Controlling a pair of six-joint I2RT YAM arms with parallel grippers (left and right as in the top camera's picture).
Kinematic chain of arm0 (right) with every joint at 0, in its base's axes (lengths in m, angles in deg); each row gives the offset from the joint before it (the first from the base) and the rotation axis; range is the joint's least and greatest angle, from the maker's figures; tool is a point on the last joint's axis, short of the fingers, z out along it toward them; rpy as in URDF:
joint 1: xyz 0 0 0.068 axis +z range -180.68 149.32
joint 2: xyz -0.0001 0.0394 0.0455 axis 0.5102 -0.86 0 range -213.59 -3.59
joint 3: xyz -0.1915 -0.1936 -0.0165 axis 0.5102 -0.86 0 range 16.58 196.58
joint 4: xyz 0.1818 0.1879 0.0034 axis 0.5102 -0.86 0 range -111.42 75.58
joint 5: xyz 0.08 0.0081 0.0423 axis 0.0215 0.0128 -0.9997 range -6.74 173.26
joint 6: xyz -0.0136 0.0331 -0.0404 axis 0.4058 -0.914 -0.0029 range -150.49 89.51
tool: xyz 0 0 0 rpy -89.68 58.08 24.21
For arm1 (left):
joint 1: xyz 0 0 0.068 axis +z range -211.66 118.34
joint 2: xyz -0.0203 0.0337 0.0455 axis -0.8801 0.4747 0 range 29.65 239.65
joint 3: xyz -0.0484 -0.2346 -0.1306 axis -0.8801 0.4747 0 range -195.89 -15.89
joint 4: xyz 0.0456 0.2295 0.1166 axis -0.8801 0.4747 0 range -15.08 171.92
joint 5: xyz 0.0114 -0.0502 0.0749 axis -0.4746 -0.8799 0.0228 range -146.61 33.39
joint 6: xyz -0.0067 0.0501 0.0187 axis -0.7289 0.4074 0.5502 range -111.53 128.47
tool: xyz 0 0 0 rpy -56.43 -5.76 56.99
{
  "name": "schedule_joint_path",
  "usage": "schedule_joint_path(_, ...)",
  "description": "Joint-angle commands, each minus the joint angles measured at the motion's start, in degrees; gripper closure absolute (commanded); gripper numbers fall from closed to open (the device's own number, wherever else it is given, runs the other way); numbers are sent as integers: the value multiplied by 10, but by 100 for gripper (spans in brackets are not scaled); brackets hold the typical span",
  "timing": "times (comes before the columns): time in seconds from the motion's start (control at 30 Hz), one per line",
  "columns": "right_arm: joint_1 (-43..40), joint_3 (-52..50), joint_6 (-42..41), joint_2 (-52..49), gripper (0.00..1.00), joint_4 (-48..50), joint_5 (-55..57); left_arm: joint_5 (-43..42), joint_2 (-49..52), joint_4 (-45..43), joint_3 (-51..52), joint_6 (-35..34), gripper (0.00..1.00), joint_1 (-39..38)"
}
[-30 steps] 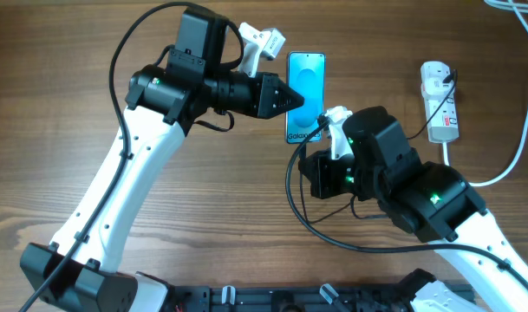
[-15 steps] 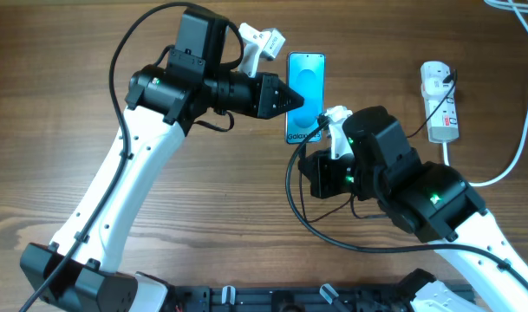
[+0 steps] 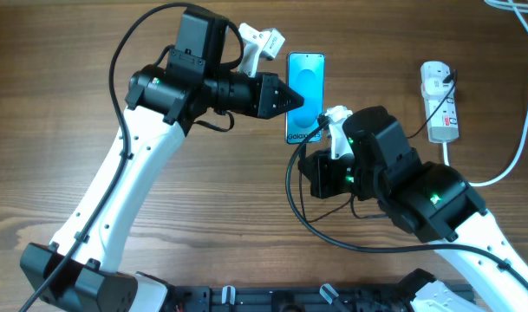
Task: Plug charger to phone and switch on socket
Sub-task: 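Push the USB-C plug up into the phone's port with the right gripper, then release the plug with the right gripper and lower the phone with the left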
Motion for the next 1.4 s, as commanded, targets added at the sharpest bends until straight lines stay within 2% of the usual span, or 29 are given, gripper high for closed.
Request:
schedule_joint_path(0.0, 1, 9, -16, 11, 96, 6, 19, -29, -12, 2, -9, -7, 96, 0)
schedule_joint_path(0.97, 1, 24, -15, 18, 96, 71, 86, -29, -12, 17, -9, -5, 96, 0)
schedule_joint_path(1.37, 1, 25, -16, 25, 81, 48, 87, -28, -12, 15, -9, -5, 96, 0)
